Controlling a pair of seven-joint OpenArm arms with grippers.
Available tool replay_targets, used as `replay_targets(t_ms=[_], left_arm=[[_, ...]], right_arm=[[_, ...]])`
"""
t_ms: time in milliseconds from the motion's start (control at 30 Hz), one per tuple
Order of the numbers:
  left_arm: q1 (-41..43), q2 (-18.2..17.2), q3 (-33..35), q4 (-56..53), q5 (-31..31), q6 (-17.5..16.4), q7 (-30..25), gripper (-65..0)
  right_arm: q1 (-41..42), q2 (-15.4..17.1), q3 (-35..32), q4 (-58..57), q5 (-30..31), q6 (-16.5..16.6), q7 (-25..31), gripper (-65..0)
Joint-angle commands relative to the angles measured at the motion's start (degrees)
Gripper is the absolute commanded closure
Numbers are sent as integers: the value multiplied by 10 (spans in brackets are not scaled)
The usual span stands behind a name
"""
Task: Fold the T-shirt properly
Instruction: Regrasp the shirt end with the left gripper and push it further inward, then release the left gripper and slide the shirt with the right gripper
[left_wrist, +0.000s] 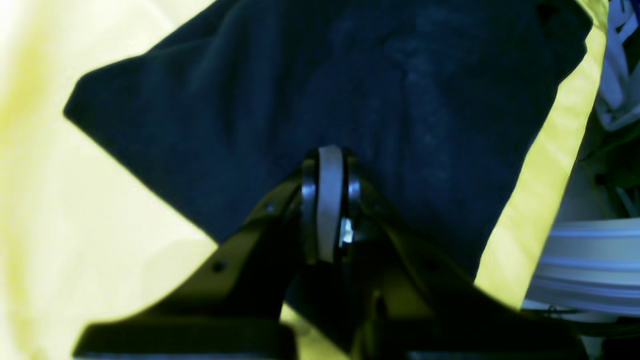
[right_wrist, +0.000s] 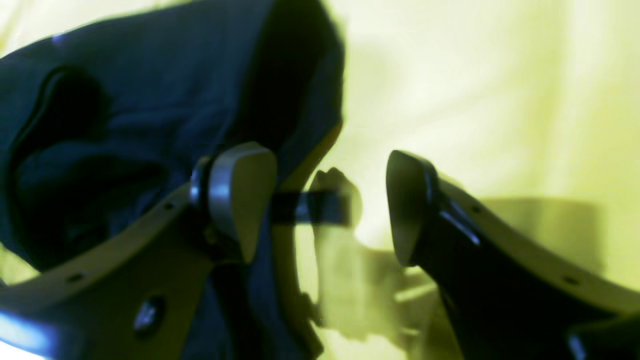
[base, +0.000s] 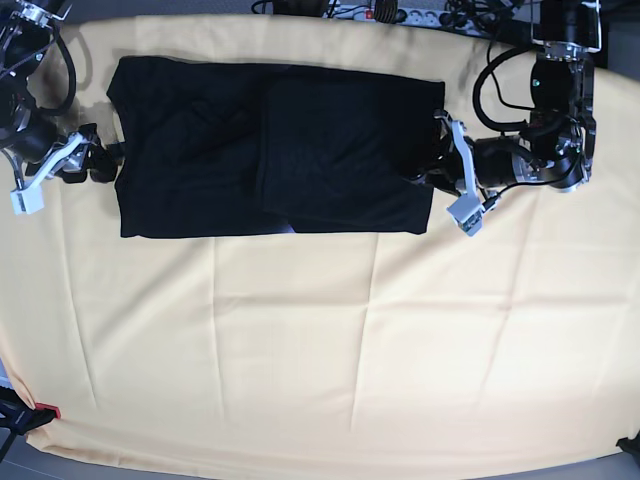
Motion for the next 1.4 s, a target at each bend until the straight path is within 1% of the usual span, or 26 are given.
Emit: replay_targets(t_ms=[0,100,200,267,333,367,433,567,633,667,700,767,800,933,1000,1100,1133,1233,1367], left_arm=[[-7,-9,-4,9,-14,-3,-11,0],[-8,-18,-4,9,-14,-3,-13,0],[-8,-19,-4,9,-14,-3,-11,0],[-8,-19,-4,10,-16,-3,-12,0],[-8,-19,-4,9,-17,-3,-12,0],[-8,-19,-4,9,-18,-3,-12,0],[-8,-19,-4,10,-22,-3,-12,0],[-8,-19,-4,10,-31,-3,-13,0],[-8,-19,-4,10,-31,-3,-13,0],[-8,-19,-4,10,-31,-3,-13,0],[-8,-19,-4,9,-31,-3,-13,0],[-8,-19,-4,10,-31,-3,-13,0],[-8,-19,-4,10,-31,-3,-13,0],[-13,-19,-5,10,-31,-3,-13,0],[-13,-19,-12,10,-33,-3,-13,0],[-12,-19,-41,10,-51,-3,-13,0],[-12,-19,-54,10,-61,-3,-13,0],[-12,-19,-96,10,-87,-1,-12,0],[-12,-19,-137,10,-96,3,-11,0]], right_arm=[[0,7,5,-10,25,6,7,-410],[-1,-10,5,-66,59,23,3,-410],[-1,-19,5,-106,113,44,-24,-410],[-1,-26,5,-115,162,63,-58,-410],[-1,-37,5,-115,206,74,-91,-409],[-2,-42,5,-115,228,79,-91,-409],[-3,-49,0,-115,254,79,-91,-409],[-4,-55,-10,-115,254,79,-91,-409],[-4,-57,-10,-115,254,79,-91,-383],[-4,-57,-10,-115,254,79,-91,-341],[-4,-56,-10,-115,254,79,-91,-269],[2,-56,-10,-115,254,79,-91,-70],[5,-56,-10,-115,254,79,-91,0],[20,-50,-9,-105,254,79,-91,0],[23,-41,-9,-84,254,79,-91,0],[23,-19,-4,-37,254,79,-91,0],[23,-11,-1,-21,246,79,-91,0],[23,13,10,21,187,79,-91,0],[23,54,13,59,144,79,-91,0]])
